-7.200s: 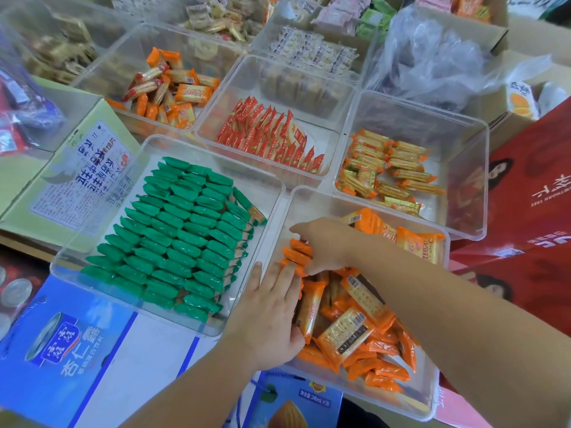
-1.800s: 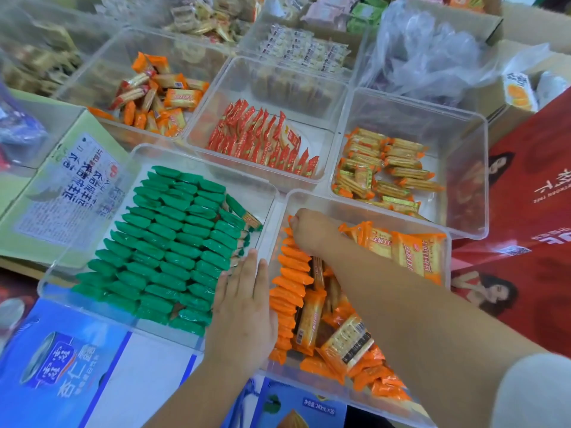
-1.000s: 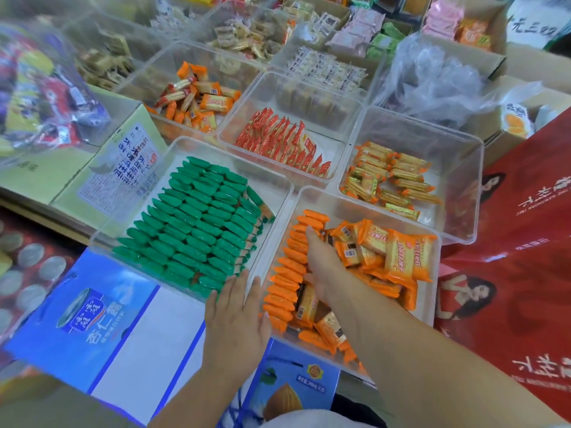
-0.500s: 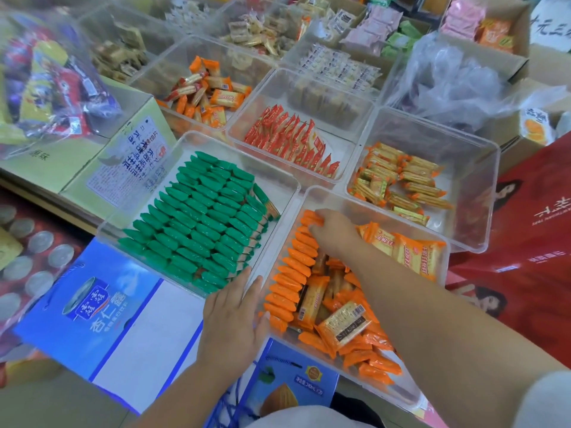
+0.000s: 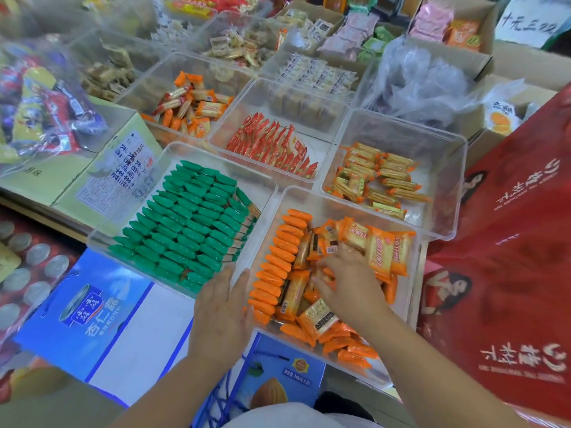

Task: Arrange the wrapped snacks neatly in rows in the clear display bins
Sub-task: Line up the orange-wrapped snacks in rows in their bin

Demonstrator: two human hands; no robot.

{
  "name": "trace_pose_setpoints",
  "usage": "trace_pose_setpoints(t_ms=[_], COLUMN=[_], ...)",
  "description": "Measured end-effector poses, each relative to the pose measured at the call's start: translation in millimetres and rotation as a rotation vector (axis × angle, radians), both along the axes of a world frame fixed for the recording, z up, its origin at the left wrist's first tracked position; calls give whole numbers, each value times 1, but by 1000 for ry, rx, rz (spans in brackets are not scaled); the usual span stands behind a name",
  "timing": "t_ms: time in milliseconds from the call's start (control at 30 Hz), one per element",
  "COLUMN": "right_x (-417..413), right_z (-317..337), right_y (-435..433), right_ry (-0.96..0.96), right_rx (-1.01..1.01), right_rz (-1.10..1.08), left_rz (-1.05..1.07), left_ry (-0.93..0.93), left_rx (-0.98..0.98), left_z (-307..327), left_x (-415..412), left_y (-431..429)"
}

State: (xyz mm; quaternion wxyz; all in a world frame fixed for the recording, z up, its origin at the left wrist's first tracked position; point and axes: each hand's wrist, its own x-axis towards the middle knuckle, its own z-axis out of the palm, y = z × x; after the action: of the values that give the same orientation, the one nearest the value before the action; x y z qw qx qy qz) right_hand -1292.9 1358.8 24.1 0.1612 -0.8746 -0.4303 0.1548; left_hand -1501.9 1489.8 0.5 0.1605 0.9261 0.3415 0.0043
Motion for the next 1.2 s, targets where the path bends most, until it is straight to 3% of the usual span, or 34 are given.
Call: trace_pose_setpoints(t_ms=[100, 167, 267, 400, 633, 833, 1067, 1200], right_x=[-13, -18, -20, -22, -24, -41, -42, -40], right_z=[3, 5, 6, 0, -4, -15, -30, -35], right_y=[-47, -70, -95, -111, -103, -85, -79, -77], right_ry=[-68, -106, -106, 146, 427, 564, 724, 753], right_rx=[-25, 10, 68, 3, 21, 247, 249, 191], right_rz=[-5, -8, -40, -140, -334, -514, -689, -688], left_rz=[-204, -304, -237, -52, 89, 129, 276, 211], left_ry=[-79, -48, 130, 288, 480, 489, 425, 461], left_rx=[23, -138, -361, -546, -549, -411, -591, -617], left_z=[10, 18, 8, -12, -29, -31, -38, -35], left_x=[14, 31, 61, 96, 115, 122, 127, 128], left_y=[-15, -28, -45, -53, -57, -60, -63, -53])
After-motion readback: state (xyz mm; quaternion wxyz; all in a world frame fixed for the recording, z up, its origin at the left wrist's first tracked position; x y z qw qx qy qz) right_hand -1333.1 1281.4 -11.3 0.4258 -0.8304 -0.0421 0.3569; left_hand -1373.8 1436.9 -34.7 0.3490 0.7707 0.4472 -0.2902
